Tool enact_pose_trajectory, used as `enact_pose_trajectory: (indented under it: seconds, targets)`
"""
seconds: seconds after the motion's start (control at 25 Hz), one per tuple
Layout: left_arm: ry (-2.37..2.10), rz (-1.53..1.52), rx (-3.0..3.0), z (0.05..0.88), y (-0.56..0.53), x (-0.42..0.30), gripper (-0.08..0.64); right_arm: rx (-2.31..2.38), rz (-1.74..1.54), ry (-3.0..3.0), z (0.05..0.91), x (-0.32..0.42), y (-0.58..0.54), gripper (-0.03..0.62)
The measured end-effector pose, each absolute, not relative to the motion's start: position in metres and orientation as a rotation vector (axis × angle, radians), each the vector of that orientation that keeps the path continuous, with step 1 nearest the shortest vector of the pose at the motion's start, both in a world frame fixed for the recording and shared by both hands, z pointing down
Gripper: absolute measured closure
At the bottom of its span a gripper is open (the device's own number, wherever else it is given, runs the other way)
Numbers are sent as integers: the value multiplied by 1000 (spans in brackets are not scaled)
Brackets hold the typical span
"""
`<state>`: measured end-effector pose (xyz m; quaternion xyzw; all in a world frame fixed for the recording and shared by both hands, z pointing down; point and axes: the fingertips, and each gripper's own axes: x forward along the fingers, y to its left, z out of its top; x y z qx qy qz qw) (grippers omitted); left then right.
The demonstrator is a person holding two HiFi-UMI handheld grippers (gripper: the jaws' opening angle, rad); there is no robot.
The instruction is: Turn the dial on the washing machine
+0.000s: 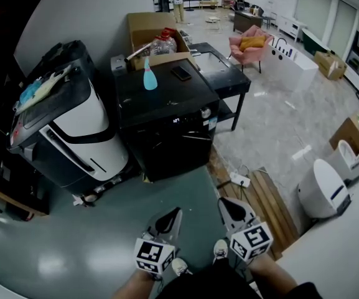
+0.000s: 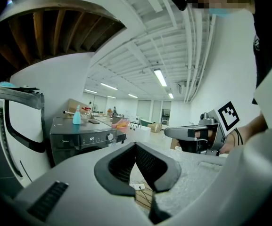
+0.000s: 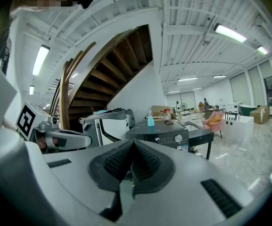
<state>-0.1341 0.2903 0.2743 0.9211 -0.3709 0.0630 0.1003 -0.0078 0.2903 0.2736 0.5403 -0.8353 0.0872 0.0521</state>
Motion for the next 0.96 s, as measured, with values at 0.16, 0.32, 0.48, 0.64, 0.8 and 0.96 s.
enact_pose_trajectory:
  seconds: [0.16, 0.32, 0.48, 0.64, 0.8, 0.96]
  targets:
    - [-1100, 190, 2696, 276, 295, -139, 555, 1638, 259, -2551, 272, -13, 293, 595]
    - [-1110, 174, 2708, 275, 298, -141, 555, 1636, 246, -2563, 268, -16, 295, 595]
    - [-1118, 177, 2693, 274, 300, -144, 555, 1633, 256, -2562, 269, -18, 297, 595]
    - [-1123, 161, 2705, 274, 302, -146, 555, 1635, 253, -2566, 269, -19, 298, 595]
    - [-1129, 170, 2696, 272, 304, -145, 555, 1640, 269, -2559, 265, -18, 301, 595]
    - [-1132, 161, 2707, 271, 305, -143, 555, 1640, 260, -2564, 267, -15, 302, 595]
